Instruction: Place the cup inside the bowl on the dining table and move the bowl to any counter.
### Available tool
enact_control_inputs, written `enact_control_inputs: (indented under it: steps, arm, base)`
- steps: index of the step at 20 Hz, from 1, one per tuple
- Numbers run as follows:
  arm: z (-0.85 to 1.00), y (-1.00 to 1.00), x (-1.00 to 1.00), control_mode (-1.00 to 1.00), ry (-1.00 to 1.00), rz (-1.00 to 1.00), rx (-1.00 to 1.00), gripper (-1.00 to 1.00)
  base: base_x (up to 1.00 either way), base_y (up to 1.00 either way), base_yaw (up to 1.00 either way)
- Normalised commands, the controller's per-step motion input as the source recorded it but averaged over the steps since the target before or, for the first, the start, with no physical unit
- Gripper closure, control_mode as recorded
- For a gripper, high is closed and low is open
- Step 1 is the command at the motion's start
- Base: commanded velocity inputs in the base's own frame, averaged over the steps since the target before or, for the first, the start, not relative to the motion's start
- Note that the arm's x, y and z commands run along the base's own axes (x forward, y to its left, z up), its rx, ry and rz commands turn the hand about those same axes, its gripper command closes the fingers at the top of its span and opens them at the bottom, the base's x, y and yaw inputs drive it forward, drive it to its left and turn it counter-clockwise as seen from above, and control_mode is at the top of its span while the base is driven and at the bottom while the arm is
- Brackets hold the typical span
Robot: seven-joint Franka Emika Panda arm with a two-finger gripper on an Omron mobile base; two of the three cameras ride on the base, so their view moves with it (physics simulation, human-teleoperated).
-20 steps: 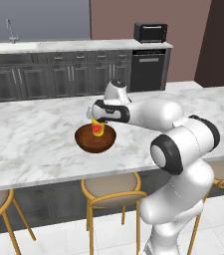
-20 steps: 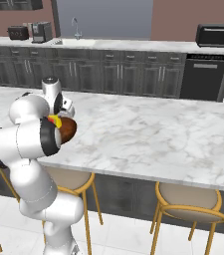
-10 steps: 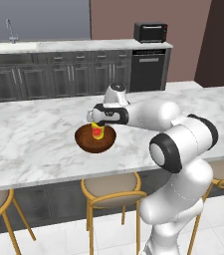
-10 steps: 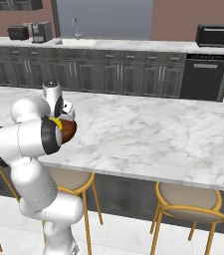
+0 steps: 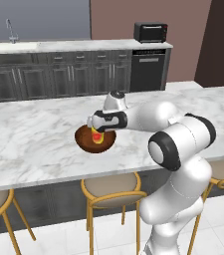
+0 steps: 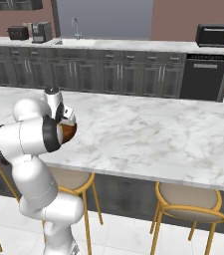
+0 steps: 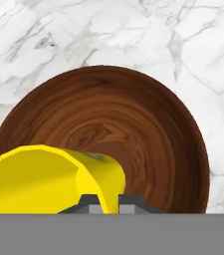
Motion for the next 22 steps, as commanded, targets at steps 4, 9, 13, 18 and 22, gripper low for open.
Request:
enact_control_inputs:
  steps: [4, 9, 13, 18, 22]
  arm:
    - [-0.08, 0.0, 0.03, -1.0, -0.02, 0.0, 0.0, 1.0]
    - [-0.12, 0.05, 0.05, -1.0, -0.02, 0.0, 0.0, 1.0]
    - [-0.12, 0.04, 0.07, -1.0, -0.03, 0.0, 0.0, 1.0]
    - [-0.2, 0.08, 0.06, -1.0, 0.0, 0.0, 0.0, 1.0]
    - [-0.15, 0.07, 0.06, -1.0, 0.0, 0.0, 0.0, 1.0]
  base:
    - [0.0, 0.0, 0.0]
    - [0.0, 0.0, 0.0]
    - [0.0, 0.0, 0.0]
    - [0.0, 0.0, 0.0]
    - [0.0, 0.0, 0.0]
